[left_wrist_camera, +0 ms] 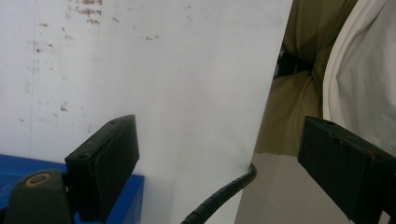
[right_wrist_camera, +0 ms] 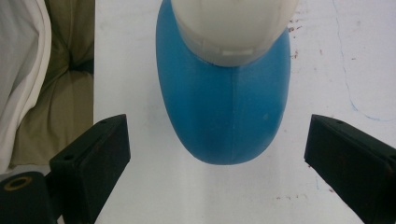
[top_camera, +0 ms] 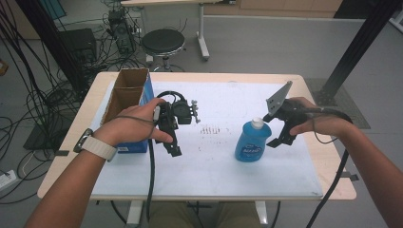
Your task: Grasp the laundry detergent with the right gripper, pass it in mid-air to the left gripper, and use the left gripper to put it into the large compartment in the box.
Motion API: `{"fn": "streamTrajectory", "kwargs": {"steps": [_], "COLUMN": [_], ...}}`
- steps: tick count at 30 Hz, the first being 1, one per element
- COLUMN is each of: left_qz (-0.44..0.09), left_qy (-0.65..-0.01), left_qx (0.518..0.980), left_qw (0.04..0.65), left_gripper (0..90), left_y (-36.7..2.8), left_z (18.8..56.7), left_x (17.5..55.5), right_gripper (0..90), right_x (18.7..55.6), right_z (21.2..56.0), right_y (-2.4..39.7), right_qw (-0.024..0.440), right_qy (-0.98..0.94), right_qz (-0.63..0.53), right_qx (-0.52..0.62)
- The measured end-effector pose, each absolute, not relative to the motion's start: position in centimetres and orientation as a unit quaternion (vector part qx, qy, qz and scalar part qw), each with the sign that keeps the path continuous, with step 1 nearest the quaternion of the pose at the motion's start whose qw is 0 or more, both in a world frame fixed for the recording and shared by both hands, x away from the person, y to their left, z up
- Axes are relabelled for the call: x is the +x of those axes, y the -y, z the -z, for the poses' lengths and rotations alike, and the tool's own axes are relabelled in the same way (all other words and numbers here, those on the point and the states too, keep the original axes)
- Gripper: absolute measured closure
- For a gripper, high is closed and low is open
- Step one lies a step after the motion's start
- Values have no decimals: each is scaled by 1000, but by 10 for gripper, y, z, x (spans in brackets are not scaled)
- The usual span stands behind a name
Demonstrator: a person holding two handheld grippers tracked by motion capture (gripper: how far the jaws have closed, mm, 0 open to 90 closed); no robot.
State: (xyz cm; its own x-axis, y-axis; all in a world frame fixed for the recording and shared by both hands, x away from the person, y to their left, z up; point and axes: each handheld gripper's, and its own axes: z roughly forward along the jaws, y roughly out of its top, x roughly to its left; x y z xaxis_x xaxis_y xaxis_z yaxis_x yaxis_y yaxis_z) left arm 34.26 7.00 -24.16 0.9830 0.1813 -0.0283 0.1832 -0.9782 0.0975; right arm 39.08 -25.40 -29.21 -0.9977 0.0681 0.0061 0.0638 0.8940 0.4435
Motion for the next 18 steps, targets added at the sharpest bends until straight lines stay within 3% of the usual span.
{"fn": "streamTrajectory", "kwargs": {"steps": [18], "left_qz": [10], "left_qy": [-92], "left_qx": [994], "left_qw": [50], "left_gripper": [130], "left_y": [-70], "left_z": [242], "left_x": [343], "right_gripper": [69], "right_x": [391], "right_z": [292], "right_y": [254], "right_qw": [5], "right_qy": [-972], "right_qz": [-232], "right_qx": [35]}}
